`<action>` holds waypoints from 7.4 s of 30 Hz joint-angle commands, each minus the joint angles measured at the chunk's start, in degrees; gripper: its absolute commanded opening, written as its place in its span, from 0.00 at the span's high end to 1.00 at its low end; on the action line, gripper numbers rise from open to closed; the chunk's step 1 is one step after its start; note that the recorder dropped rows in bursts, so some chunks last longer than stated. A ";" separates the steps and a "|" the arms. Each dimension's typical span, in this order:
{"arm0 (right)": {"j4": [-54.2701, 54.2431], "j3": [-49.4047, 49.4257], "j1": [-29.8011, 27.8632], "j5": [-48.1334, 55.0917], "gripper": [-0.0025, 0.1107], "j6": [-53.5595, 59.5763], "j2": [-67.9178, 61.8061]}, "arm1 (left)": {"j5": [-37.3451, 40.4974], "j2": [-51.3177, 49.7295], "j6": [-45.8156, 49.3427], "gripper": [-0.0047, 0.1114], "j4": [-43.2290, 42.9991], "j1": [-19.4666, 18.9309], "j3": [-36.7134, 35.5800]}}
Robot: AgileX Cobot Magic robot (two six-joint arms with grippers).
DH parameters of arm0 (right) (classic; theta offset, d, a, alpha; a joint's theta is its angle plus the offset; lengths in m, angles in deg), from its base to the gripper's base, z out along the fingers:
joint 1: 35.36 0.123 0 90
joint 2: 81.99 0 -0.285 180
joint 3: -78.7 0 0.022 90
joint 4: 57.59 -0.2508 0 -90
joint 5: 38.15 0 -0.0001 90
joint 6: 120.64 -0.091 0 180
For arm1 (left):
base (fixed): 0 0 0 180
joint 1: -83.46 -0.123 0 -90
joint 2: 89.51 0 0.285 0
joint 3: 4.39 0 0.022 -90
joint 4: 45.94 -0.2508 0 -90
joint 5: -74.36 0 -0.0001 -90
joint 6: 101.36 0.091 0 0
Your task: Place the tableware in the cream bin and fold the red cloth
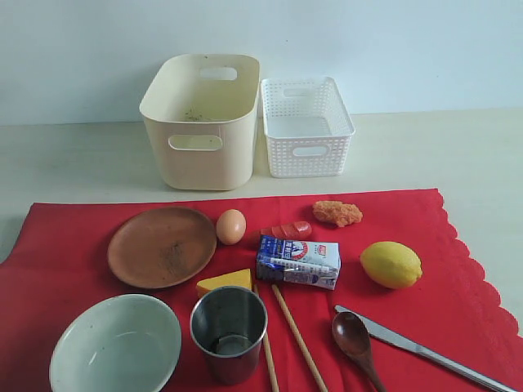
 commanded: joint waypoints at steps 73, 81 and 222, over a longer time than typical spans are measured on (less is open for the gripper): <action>-42.01 -32.67 -0.39 18.74 0.98 48.04 -69.33 | -0.64 0.31 0.06 0.96 -0.05 -0.09 -0.19; -41.89 -38.92 -0.39 21.42 0.85 51.05 -79.64 | -0.64 0.31 0.06 0.96 -0.05 -0.09 -0.19; -24.93 -115.80 13.57 25.32 0.98 34.82 -141.20 | -0.64 0.31 0.06 0.96 -0.05 -0.09 -0.19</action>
